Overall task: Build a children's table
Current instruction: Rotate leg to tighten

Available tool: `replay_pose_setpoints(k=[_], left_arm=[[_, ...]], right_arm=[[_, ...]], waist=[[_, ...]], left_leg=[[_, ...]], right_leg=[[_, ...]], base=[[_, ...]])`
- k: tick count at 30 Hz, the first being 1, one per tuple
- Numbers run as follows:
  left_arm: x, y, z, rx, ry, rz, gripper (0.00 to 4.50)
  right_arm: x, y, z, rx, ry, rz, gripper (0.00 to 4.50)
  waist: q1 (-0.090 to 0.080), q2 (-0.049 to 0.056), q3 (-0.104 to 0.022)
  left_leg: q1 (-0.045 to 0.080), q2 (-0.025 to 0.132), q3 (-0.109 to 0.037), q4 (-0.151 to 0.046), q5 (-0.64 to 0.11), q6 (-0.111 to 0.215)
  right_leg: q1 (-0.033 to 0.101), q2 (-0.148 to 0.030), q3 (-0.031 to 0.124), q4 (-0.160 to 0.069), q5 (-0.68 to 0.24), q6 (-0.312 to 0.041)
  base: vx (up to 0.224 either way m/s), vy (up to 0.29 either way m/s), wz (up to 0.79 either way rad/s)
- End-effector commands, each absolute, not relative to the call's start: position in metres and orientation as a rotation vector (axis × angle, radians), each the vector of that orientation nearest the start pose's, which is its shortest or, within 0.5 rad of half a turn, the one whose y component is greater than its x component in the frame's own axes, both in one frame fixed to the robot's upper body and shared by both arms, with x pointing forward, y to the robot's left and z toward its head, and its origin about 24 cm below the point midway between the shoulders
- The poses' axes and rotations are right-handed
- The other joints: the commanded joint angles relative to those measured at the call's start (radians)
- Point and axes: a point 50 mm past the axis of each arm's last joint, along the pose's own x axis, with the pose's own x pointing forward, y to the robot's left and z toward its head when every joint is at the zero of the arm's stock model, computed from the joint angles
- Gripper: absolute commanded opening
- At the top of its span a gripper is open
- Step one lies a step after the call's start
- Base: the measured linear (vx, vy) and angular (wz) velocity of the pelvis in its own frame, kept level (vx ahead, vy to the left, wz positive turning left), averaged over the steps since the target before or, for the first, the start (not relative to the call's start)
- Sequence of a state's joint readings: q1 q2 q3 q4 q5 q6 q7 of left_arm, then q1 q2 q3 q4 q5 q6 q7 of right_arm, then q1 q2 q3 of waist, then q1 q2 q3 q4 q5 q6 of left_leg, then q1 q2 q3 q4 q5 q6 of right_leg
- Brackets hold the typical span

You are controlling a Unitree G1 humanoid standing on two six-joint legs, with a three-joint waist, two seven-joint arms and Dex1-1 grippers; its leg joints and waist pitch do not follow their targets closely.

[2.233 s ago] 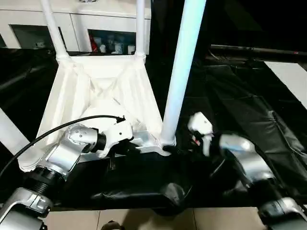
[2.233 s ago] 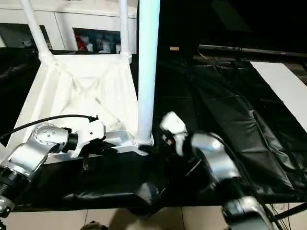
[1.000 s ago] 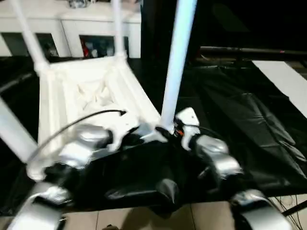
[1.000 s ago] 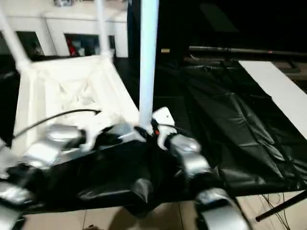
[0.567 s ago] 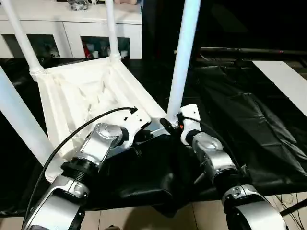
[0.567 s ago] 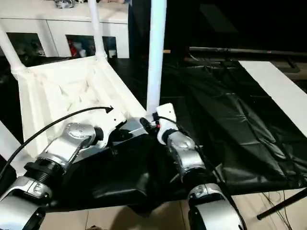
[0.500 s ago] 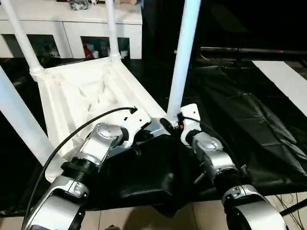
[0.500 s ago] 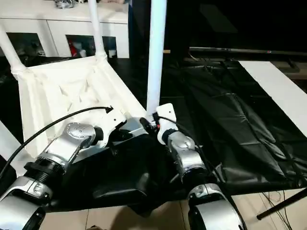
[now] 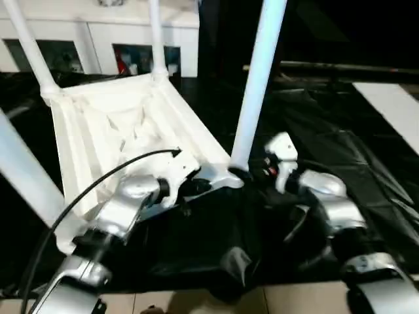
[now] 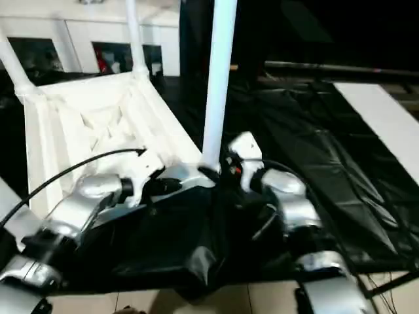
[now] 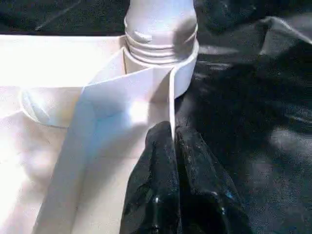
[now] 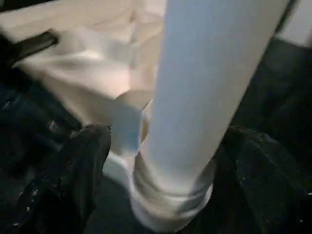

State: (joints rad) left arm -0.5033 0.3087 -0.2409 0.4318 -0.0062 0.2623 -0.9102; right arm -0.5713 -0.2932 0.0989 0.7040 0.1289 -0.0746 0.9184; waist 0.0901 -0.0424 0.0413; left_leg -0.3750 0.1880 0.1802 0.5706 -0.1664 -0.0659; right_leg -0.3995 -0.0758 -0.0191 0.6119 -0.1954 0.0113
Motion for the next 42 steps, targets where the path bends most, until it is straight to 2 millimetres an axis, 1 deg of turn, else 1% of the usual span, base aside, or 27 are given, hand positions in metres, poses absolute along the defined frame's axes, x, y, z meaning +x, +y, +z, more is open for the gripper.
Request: replay_pose_setpoints(k=[1,3,5,7,8,11,13,15,16,17,18,19,20,21,22,26,28,30,31,32,33,34,36,38,39,41,42], left_arm=[[0.300,0.128,0.025,0.293,0.531,-1.100,0.00],[0.297,0.136,0.020,0.341,0.589,-1.093,0.00],[0.296,0.140,0.016,0.386,0.617,-1.086,0.00],[0.298,0.143,0.014,0.434,0.639,-1.064,0.00],[0.299,0.143,0.014,0.437,0.643,-1.057,0.00],[0.302,0.141,0.015,0.454,0.643,-1.042,0.00],[0.303,0.139,0.016,0.462,0.640,-1.038,0.00],[0.305,0.138,0.017,0.449,0.653,-1.031,0.00],[0.304,0.137,0.017,0.441,0.659,-1.033,0.27],[0.305,0.137,0.017,0.427,0.668,-1.038,0.27],[0.305,0.137,0.018,0.420,0.671,-1.040,0.44],[0.307,0.134,0.020,0.413,0.648,-1.033,0.44],[0.308,0.133,0.020,0.414,0.635,-1.026,0.58],[0.309,0.133,0.021,0.416,0.626,-1.014,0.61],[0.309,0.132,0.021,0.416,0.626,-1.017,0.67],[0.309,0.131,0.021,0.389,0.619,-1.030,0.67],[0.309,0.131,0.022,0.388,0.608,-1.027,0.41],[0.309,0.130,0.023,0.364,0.598,-1.033,0.30],[0.308,0.129,0.024,0.339,0.599,-1.056,0.09],[0.308,0.129,0.024,0.339,0.599,-1.056,0.09],[0.305,0.130,0.024,0.335,0.612,-1.081,0.09],[0.298,0.132,0.022,0.326,0.649,-1.148,0.09],[0.288,0.134,0.021,0.319,0.685,-1.230,0.09],[0.279,0.136,0.020,0.327,0.712,-1.311,0.09],[0.278,0.137,0.020,0.329,0.714,-1.317,0.09],[0.275,0.139,0.020,0.327,0.723,-1.334,0.09],[0.275,0.140,0.020,0.334,0.722,-1.324,0.09]], right_arm=[[0.330,-0.151,0.058,-0.193,0.177,1.019,4.04],[0.331,-0.153,0.055,-0.233,0.202,1.022,4.04],[0.333,-0.153,0.056,-0.237,0.202,1.019,4.04],[0.336,-0.153,0.059,-0.248,0.188,1.002,4.04],[0.337,-0.154,0.060,-0.245,0.184,1.000,4.04],[0.337,-0.154,0.061,-0.244,0.178,1.000,4.04],[0.336,-0.156,0.061,-0.246,0.179,1.010,4.04],[0.335,-0.157,0.061,-0.246,0.179,1.016,4.04],[0.335,-0.157,0.061,-0.245,0.179,1.018,4.12],[0.334,-0.158,0.061,-0.247,0.179,1.018,4.12],[0.334,-0.158,0.061,-0.248,0.179,1.018,4.15],[0.334,-0.158,0.061,-0.247,0.178,1.016,4.15],[0.334,-0.159,0.061,-0.246,0.178,1.016,4.15],[0.334,-0.159,0.061,-0.246,0.177,1.015,4.15],[0.335,-0.159,0.061,-0.246,0.176,1.014,4.15],[0.335,-0.159,0.061,-0.243,0.173,1.008,4.15],[0.335,-0.159,0.061,-0.243,0.173,1.007,4.15],[0.335,-0.159,0.061,-0.248,0.181,1.016,4.15],[0.335,-0.159,0.058,-0.274,0.199,1.035,4.15],[0.335,-0.159,0.058,-0.274,0.199,1.035,4.15],[0.334,-0.159,0.057,-0.288,0.210,1.048,4.15],[0.334,-0.159,0.055,-0.298,0.224,1.064,4.15],[0.335,-0.158,0.054,-0.303,0.231,1.076,4.15],[0.335,-0.157,0.054,-0.313,0.237,1.093,4.15],[0.335,-0.157,0.054,-0.315,0.238,1.095,4.15],[0.332,-0.155,0.053,-0.325,0.246,1.129,4.15],[0.329,-0.154,0.051,-0.338,0.256,1.164,4.15]], waist=[[-0.001,-0.017,-0.055],[-0.001,-0.017,-0.054],[-0.005,-0.012,-0.052],[-0.007,-0.012,-0.052],[-0.008,-0.011,-0.052],[-0.008,-0.013,-0.049],[-0.008,-0.011,-0.047],[-0.008,-0.011,-0.049],[-0.008,-0.008,-0.049],[-0.010,-0.011,-0.048],[-0.009,-0.012,-0.048],[-0.010,-0.013,-0.048],[-0.009,-0.007,-0.049],[-0.010,-0.012,-0.050],[-0.009,-0.011,-0.049],[-0.009,-0.013,-0.050],[-0.008,-0.014,-0.050],[-0.009,-0.017,-0.050],[-0.008,-0.016,-0.049],[-0.008,-0.022,-0.050],[-0.008,-0.019,-0.049],[-0.008,-0.021,-0.050],[-0.008,-0.019,-0.051],[-0.009,-0.020,-0.054],[-0.011,-0.017,-0.054],[-0.012,-0.017,-0.055],[-0.012,-0.019,-0.055]], left_leg=[[0.010,0.036,-0.001,-0.054,-0.177,0.092],[0.010,0.037,0.000,-0.055,-0.178,0.086],[0.014,0.039,-0.001,-0.059,-0.207,0.062],[0.015,0.039,-0.002,-0.062,-0.228,0.046],[0.017,0.040,-0.002,-0.063,-0.245,0.037],[0.022,0.040,-0.002,-0.066,-0.291,0.019],[0.024,0.041,-0.004,-0.069,-0.326,0.008],[0.024,0.041,-0.006,-0.070,-0.333,0.000],[0.023,0.040,-0.006,-0.070,-0.334,-0.003],[0.023,0.040,-0.006,-0.070,-0.343,-0.003],[0.023,0.039,-0.006,-0.070,-0.344,-0.003],[0.021,0.038,-0.006,-0.069,-0.342,-0.002],[0.022,0.038,-0.008,-0.070,-0.339,-0.003],[0.021,0.039,-0.007,-0.069,-0.334,-0.001],[0.023,0.039,-0.006,-0.068,-0.335,0.001],[0.021,0.039,-0.006,-0.068,-0.326,0.005],[0.021,0.040,-0.006,-0.068,-0.324,0.007],[0.020,0.040,-0.005,-0.068,-0.320,0.010],[0.020,0.040,-0.005,-0.068,-0.319,0.011],[0.019,0.040,-0.004,-0.067,-0.319,0.013],[0.018,0.040,-0.005,-0.068,-0.316,0.014],[0.017,0.040,-0.005,-0.067,-0.307,0.015],[0.016,0.041,-0.005,-0.067,-0.286,0.018],[0.015,0.041,-0.004,-0.066,-0.257,0.024],[0.015,0.040,-0.002,-0.064,-0.242,0.031],[0.017,0.040,0.001,-0.061,-0.217,0.045],[0.017,0.040,0.002,-0.060,-0.212,0.049]], right_leg=[[0.033,-0.053,0.026,-0.071,-0.153,-0.210],[0.034,-0.053,0.024,-0.071,-0.168,-0.211],[0.031,-0.051,0.024,-0.074,-0.204,-0.209],[0.031,-0.050,0.024,-0.075,-0.214,-0.204],[0.030,-0.050,0.024,-0.076,-0.222,-0.203],[0.027,-0.051,0.026,-0.082,-0.263,-0.191],[0.025,-0.051,0.027,-0.088,-0.303,-0.181],[0.026,-0.051,0.027,-0.087,-0.311,-0.176],[0.026,-0.051,0.027,-0.086,-0.306,-0.178],[0.025,-0.050,0.026,-0.088,-0.315,-0.177],[0.026,-0.051,0.026,-0.088,-0.321,-0.176],[0.025,-0.051,0.027,-0.089,-0.326,-0.173],[0.026,-0.052,0.026,-0.089,-0.325,-0.172],[0.026,-0.051,0.027,-0.089,-0.312,-0.174],[0.025,-0.051,0.027,-0.089,-0.307,-0.179],[0.026,-0.050,0.026,-0.087,-0.295,-0.184],[0.026,-0.051,0.026,-0.087,-0.295,-0.185],[0.026,-0.051,0.026,-0.087,-0.294,-0.186],[0.026,-0.052,0.026,-0.087,-0.296,-0.186],[0.026,-0.053,0.026,-0.087,-0.302,-0.185],[0.026,-0.054,0.026,-0.088,-0.310,-0.183],[0.027,-0.053,0.026,-0.086,-0.300,-0.183],[0.028,-0.054,0.026,-0.081,-0.271,-0.195],[0.031,-0.052,0.026,-0.076,-0.220,-0.209],[0.030,-0.047,0.025,-0.070,-0.173,-0.222],[0.034,-0.046,0.026,-0.064,-0.104,-0.238],[0.034,-0.046,0.025,-0.064,-0.097,-0.241]], base=[[0.000,0.000,0.00],[0.000,0.000,0.00],[0.000,0.000,0.00],[0.000,0.000,0.00],[0.000,0.000,0.00],[0.000,0.000,0.00],[0.000,0.000,0.00],[0.000,0.000,0.00],[0.000,0.000,0.00],[0.000,0.000,0.00],[0.000,0.000,0.00],[0.000,0.000,0.00],[0.000,0.000,0.00],[0.000,0.000,0.00],[0.000,0.000,0.00],[0.000,0.000,0.00],[0.000,0.000,0.00],[0.000,0.000,0.00],[0.000,0.000,0.00],[0.000,0.000,0.00],[0.000,0.000,0.00],[0.000,0.000,0.00],[0.000,0.000,0.00],[0.000,0.000,0.00],[0.000,0.000,0.00],[0.000,0.000,0.00],[0.000,0.000,0.00]])
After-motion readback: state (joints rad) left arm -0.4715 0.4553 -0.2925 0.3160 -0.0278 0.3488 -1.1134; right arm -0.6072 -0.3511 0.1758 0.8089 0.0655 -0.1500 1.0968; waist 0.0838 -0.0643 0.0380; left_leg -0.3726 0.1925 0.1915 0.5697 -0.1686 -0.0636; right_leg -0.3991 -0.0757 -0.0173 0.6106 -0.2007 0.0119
